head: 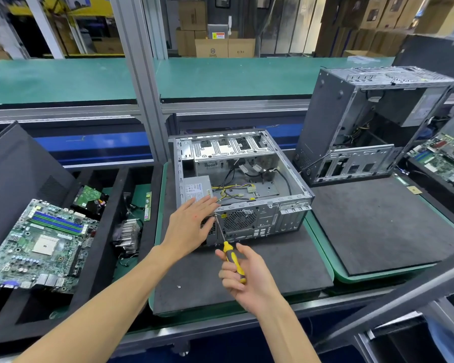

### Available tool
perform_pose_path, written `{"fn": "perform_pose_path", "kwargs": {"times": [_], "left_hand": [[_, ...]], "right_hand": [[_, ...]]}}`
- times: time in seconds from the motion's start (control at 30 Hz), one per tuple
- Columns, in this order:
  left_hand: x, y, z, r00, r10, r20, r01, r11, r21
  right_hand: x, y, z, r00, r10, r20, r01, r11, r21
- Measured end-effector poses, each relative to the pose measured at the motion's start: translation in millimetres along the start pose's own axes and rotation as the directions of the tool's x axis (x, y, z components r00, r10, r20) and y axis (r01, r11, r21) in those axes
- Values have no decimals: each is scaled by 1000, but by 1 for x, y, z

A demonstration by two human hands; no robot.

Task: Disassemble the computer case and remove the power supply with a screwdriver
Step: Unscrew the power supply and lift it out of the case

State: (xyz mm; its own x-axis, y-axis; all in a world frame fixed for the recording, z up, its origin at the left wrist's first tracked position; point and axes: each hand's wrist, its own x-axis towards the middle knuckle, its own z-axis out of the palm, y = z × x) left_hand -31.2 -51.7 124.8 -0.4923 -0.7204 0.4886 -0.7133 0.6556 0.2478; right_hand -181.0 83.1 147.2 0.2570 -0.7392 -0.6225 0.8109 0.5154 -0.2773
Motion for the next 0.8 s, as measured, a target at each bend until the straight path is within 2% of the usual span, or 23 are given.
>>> {"fn": "perform_pose_path", "kwargs": {"times": [0.07,0.17,0.23,0.27,0.33,0.4,0.47,0.53,0.57,0.6,0.63,0.7,0.77,0.8], "left_hand": [[0,0,-1,1000,-5,4,5,1000,-7],[1,2,-1,1000,-12,5,12,1000,-12],[0,2,-1,1000,-15,-2,15,1000,-15],[0,2,-1,1000,-16,-3,16,1000,-15],[0,2,-1,1000,-16,-1,16,1000,-13],[0,1,0,1000,-15,-7,15,1000,-14],[0,1,0,1000,-11,-14,10,1000,-13],[0,1,0,1000,-9,-13,8,1000,-10],[0,1,0,1000,-10,-10,9,1000,-10],[0,1,0,1000,-11,-10,11,1000,-12],[0,1,0,1000,-11,-14,11,1000,-15],[0,2,0,1000,-12,-20,12,1000,-20],[0,2,0,1000,-9,-16,8,1000,-17],[0,2,0,1000,-8,-16,8,1000,-15]], "right_hand": [[-2,0,-2,993,83,84,-94,988,124],[-3,4,-1,964,111,241,-175,949,262],[-3,7,3,954,85,286,-168,946,277],[-3,9,6,962,67,266,-133,962,240],[-2,13,11,989,2,149,-10,998,55],[1,17,11,992,-126,22,128,965,-231],[4,19,10,958,-284,-40,222,822,-524],[5,18,7,899,-433,-56,248,613,-750],[5,18,6,870,-490,-47,245,515,-822],[5,17,5,856,-516,-41,241,466,-851],[4,17,5,866,-498,-49,243,504,-829],[4,14,5,931,-356,-79,222,725,-652],[4,10,5,986,-153,-64,122,930,-348],[3,8,5,998,-58,-23,53,982,-181]]}}
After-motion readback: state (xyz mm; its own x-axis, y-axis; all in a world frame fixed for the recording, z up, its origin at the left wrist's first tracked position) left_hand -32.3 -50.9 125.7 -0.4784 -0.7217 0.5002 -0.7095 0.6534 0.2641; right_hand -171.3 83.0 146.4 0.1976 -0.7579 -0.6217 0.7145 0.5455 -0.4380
